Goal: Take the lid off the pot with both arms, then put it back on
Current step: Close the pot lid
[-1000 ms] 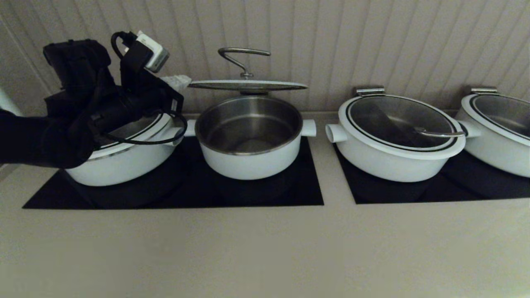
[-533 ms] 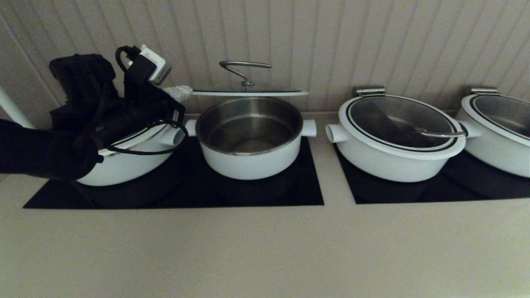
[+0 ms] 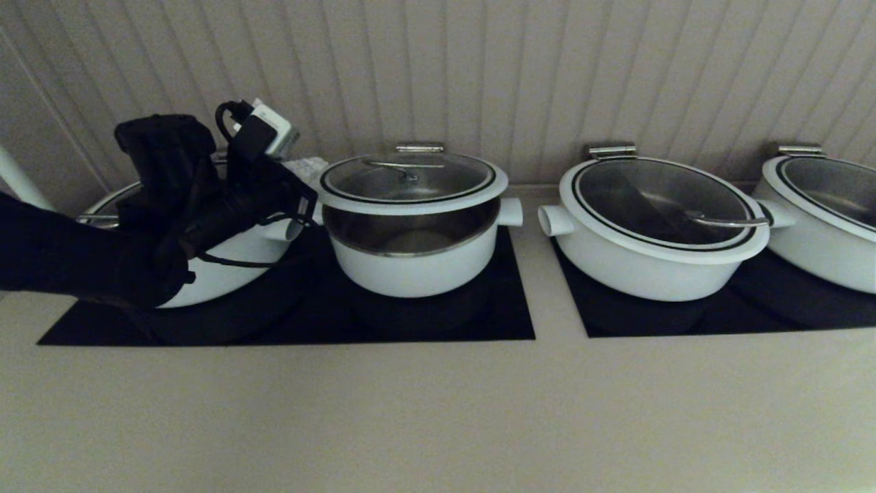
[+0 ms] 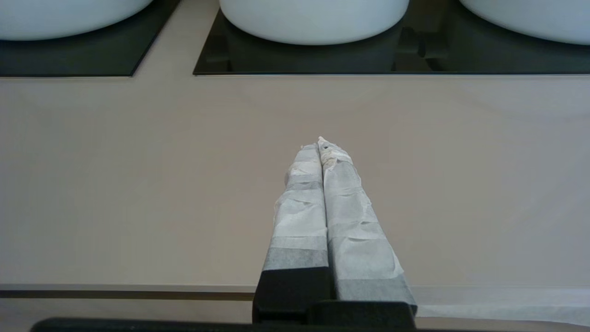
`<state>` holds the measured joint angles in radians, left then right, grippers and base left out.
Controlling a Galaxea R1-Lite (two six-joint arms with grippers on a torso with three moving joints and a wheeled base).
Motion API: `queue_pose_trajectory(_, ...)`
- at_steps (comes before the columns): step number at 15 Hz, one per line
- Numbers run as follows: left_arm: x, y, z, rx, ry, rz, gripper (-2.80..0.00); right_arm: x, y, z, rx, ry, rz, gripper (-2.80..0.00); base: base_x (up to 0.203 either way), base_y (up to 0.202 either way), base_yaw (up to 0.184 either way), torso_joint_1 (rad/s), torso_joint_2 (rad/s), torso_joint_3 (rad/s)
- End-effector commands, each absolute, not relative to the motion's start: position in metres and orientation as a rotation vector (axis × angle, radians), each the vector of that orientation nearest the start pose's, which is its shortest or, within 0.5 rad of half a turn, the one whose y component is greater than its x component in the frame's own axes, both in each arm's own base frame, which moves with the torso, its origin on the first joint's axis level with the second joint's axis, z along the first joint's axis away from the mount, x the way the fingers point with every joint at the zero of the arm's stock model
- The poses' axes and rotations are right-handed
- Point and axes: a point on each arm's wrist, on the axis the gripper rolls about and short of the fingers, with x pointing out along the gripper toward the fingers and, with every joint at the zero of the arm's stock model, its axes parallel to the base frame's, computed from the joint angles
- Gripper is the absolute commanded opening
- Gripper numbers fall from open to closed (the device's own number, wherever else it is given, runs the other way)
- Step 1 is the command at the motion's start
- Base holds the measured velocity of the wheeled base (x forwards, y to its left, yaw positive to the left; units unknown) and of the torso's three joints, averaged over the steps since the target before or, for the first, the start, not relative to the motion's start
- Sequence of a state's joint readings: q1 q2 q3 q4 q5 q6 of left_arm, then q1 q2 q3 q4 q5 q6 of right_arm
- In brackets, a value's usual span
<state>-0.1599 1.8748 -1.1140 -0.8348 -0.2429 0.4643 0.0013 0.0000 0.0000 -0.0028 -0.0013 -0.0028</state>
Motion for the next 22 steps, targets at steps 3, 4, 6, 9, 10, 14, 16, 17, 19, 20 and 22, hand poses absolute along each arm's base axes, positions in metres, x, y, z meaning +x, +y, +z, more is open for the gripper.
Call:
queue_pose_trajectory(3, 0.373, -0.065, 0.214, 0.466, -0.165, -0.376, -2.8, -0.023, 0.0, 0.076, -0.003, -0.003, 0.0, -2.8, 0.0, 0.0, 0.0, 0.0, 0.0, 0.0)
queue_pose_trajectory(4, 0.371, -0.065, 0.21, 0.465, -0.151, -0.379, -2.8, -0.023, 0.0, 0.076, -0.003, -0.003, 0.0, -2.8, 0.0, 0.0, 0.0, 0.0, 0.0, 0.0)
queue_pose_trajectory(6, 0.366, -0.064, 0.2, 0.464, -0.122, -0.386, -2.8, -0.023, 0.0, 0.076, -0.003, -0.003, 0.0, -2.8, 0.0, 0.0, 0.0, 0.0, 0.0, 0.0)
queue_pose_trajectory(9, 0.361, -0.064, 0.185, 0.465, -0.112, -0.388, -2.8, -0.023, 0.0, 0.076, -0.003, -0.003, 0.0, -2.8, 0.0, 0.0, 0.0, 0.0, 0.0, 0.0)
queue_pose_trajectory(10, 0.36, -0.063, 0.18, 0.465, -0.098, -0.392, -2.8, -0.023, 0.0, 0.076, -0.003, -0.003, 0.0, -2.8, 0.0, 0.0, 0.0, 0.0, 0.0, 0.0)
queue_pose_trajectory(14, 0.36, -0.063, 0.165, 0.468, -0.07, -0.399, -2.8, -0.023, 0.0, 0.076, -0.003, -0.003, 0.0, -2.8, 0.0, 0.0, 0.0, 0.0, 0.0, 0.0)
queue_pose_trajectory(16, 0.364, -0.066, 0.159, 0.468, -0.095, -0.397, -2.8, -0.023, 0.0, 0.076, -0.003, -0.003, 0.0, -2.8, 0.0, 0.0, 0.0, 0.0, 0.0, 0.0)
queue_pose_trajectory(17, 0.365, -0.068, 0.156, 0.467, -0.094, -0.402, -2.8, -0.023, 0.0, 0.076, -0.003, -0.003, 0.0, -2.8, 0.0, 0.0, 0.0, 0.0, 0.0, 0.0)
queue_pose_trajectory(19, 0.366, -0.071, 0.152, 0.465, -0.087, -0.411, -2.8, -0.023, 0.0, 0.076, -0.003, -0.003, 0.0, -2.8, 0.0, 0.0, 0.0, 0.0, 0.0, 0.0)
queue_pose_trajectory(20, 0.367, -0.073, 0.149, 0.463, -0.079, -0.417, -2.8, -0.023, 0.0, 0.076, -0.003, -0.003, 0.0, -2.8, 0.0, 0.0, 0.0, 0.0, 0.0, 0.0)
queue_pose_trajectory(22, 0.368, -0.073, 0.146, 0.463, -0.07, -0.419, -2.8, -0.023, 0.0, 0.076, -0.003, -0.003, 0.0, -2.8, 0.0, 0.0, 0.0, 0.0, 0.0, 0.0)
